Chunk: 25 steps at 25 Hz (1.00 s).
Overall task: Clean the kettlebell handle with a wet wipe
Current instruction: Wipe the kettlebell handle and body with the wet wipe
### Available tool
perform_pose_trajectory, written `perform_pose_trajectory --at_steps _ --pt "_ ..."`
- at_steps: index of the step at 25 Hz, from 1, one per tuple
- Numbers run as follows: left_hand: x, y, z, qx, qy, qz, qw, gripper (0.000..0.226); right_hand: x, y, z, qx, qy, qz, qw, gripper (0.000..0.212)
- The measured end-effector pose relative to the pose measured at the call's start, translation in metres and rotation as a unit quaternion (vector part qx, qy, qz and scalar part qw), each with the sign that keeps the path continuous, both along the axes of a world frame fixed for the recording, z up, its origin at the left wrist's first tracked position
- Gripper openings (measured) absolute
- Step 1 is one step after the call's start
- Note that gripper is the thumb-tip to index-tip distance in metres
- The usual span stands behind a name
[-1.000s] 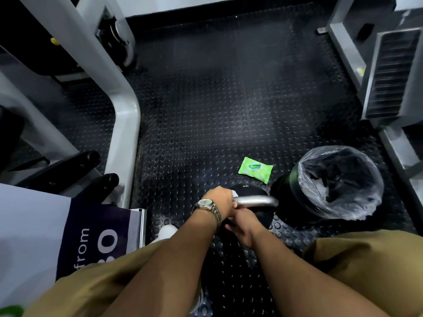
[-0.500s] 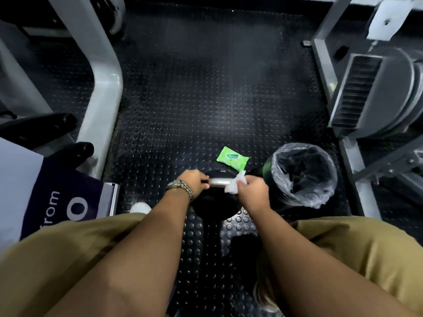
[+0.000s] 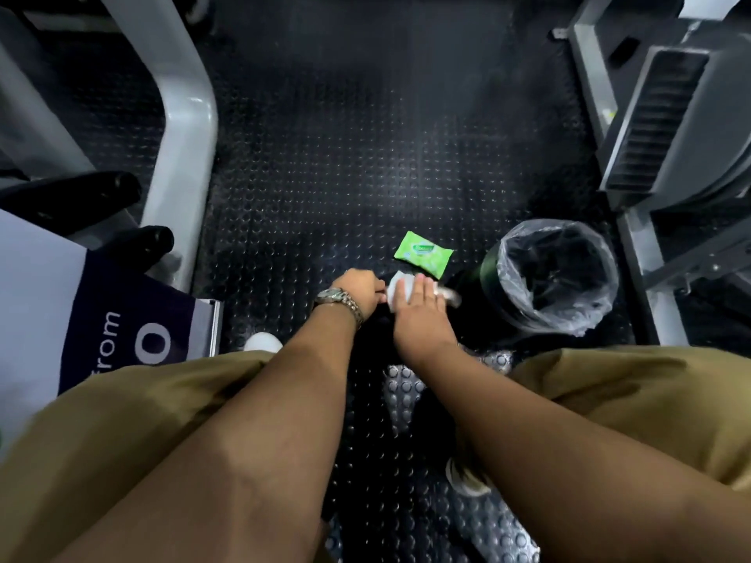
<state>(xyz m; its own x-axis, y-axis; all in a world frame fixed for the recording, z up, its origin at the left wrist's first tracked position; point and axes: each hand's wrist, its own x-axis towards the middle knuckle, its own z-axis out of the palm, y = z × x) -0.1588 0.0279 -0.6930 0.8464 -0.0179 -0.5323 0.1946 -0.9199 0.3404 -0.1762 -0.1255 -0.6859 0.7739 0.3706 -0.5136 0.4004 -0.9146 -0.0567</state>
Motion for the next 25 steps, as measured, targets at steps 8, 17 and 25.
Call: perform_pose_trajectory --at_steps 8,17,25 --pt "-0.001 0.001 -0.004 0.029 0.012 -0.028 0.999 0.034 0.004 -0.042 -0.009 0.012 -0.006 -0.101 0.995 0.089" --pt "-0.002 -0.004 0.000 0.056 0.003 -0.046 0.997 0.033 -0.011 -0.019 -0.017 0.045 -0.031 0.031 0.998 0.077" --pt "-0.003 -0.003 0.003 0.099 0.016 -0.038 0.994 0.033 -0.021 0.009 -0.012 0.063 0.015 0.061 0.996 0.095"
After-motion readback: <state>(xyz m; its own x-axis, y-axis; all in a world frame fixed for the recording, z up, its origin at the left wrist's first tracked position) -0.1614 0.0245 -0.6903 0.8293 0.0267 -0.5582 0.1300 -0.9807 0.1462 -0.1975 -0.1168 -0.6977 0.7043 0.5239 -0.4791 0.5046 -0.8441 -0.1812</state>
